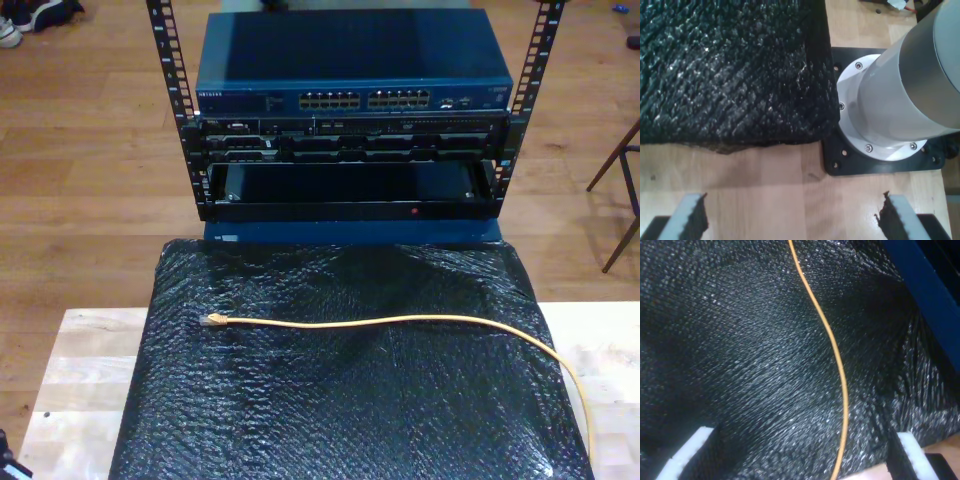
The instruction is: Grab the cable and plug it in
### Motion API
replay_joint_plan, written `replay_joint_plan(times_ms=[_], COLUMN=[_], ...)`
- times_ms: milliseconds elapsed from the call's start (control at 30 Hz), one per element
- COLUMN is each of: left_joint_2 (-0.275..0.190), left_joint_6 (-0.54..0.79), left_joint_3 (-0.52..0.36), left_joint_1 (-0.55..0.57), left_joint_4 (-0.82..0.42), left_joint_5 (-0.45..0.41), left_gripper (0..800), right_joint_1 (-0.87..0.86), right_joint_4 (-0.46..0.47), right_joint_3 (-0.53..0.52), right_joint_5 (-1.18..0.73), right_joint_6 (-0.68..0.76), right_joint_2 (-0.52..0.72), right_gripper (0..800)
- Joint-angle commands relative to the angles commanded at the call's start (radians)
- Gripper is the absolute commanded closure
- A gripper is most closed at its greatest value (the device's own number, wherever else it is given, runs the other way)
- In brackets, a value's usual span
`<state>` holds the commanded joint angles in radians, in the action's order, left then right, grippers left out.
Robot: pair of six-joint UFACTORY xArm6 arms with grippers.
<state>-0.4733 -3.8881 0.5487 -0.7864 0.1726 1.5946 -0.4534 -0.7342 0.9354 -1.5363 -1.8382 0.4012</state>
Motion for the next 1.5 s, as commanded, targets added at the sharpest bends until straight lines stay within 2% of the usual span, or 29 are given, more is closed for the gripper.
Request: replay_joint_plan(times_ms=[300,400,700,867,967,1200,1500], left_joint_2=[0.032,0.043,0.048,0.051,0.054,0.055,0.057], left_joint_6=[-0.04,-0.041,-0.043,-0.043,-0.044,-0.051,-0.063], left_joint_3=[0.021,0.023,0.029,0.029,0.029,0.029,0.028], left_joint_1=[0.035,0.037,0.052,0.054,0.054,0.054,0.054], left_joint_4=[0.02,0.021,0.021,0.021,0.021,0.021,0.023], left_joint_5=[-0.002,-0.002,-0.002,-0.002,-0.002,-0.002,-0.002], left_gripper=[0,0,0,0,0,0,0], right_joint_1=[0.193,0.252,0.497,0.606,0.678,0.81,0.924], right_joint_4=[0.029,0.034,0.133,0.146,0.157,0.247,0.252], right_joint_3=[-0.002,-0.002,0.005,0.026,0.064,0.17,0.281], right_joint_5=[0.135,0.167,0.293,0.339,0.354,0.356,0.356], right_joint_6=[0.081,0.15,0.27,0.328,0.367,0.497,0.578], right_joint_2=[-0.006,-0.015,-0.04,-0.077,-0.121,-0.232,-0.336], right_gripper=[4,3,3,3,3,3,3])
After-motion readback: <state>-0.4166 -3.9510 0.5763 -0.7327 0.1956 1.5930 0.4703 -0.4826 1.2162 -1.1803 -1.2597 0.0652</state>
